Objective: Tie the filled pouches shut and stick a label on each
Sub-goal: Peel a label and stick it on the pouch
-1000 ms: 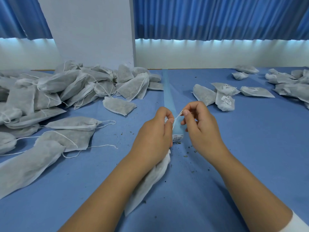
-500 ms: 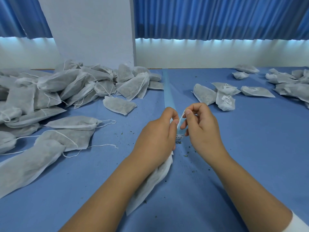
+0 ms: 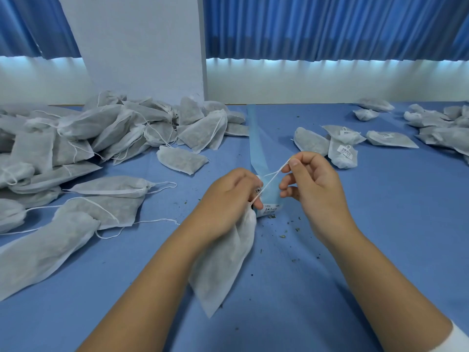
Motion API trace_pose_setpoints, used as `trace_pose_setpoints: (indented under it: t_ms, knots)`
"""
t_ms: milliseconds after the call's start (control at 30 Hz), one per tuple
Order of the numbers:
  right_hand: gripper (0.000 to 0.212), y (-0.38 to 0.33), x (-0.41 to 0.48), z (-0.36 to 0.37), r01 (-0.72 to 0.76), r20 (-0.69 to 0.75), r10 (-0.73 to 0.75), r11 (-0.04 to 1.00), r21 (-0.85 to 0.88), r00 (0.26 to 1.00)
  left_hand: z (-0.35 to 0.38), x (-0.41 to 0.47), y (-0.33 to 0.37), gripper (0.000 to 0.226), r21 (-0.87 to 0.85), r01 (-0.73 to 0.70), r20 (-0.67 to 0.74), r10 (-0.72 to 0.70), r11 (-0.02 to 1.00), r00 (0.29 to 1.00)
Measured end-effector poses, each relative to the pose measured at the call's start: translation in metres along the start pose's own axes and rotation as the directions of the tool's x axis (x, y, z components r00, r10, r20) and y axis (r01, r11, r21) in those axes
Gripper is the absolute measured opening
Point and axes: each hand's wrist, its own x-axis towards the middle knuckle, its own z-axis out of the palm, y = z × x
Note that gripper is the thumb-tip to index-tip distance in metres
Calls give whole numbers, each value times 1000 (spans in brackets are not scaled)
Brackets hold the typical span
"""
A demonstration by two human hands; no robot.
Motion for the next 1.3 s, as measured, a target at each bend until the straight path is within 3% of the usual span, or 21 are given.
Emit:
trace_pose_setpoints:
  t_ms: [100,267,367,500,733,867,1000,1133,1300]
  knots:
    - [11,0,1,-2,-17,-7,17,999,44,1000,-15,2,0,25,-58,56,102,-50,997,993]
    - [12,-4,0,-3,5,-5,-5,999,53,1000,-32,4,-5,31,125,48,203,-73,991,976]
    - [14,-7,-2,-2,49,17,-49,999,12,999,-39,7,-10,15,131,54,92,-67,990,993]
    - [13,-8,-9,2,107,111,-104,994,-24,988,-38,15,-13,20,1,32,-110,-31,999,993]
    - [12,-2,-23,13,241,339,-159,947,-213,927,-37,21,-16,14,-154,-55,-502,-31,987,865]
    - [14,1,-25,16,348,400,-214,888,-300,891,-32,21,-15,12,-181,-93,-565,-26,979,825]
    - [14,2,-27,15,274,409,-134,912,-306,903,-25,19,-15,9,-159,-134,-610,10,978,792]
    - [11,0,-26,16,286,449,-130,910,-301,884,-17,16,-13,7,-194,-176,-614,20,965,789]
    - [9,-1,-21,13,237,339,-143,937,-256,930,-14,13,-6,15,-417,-63,-413,-127,907,902]
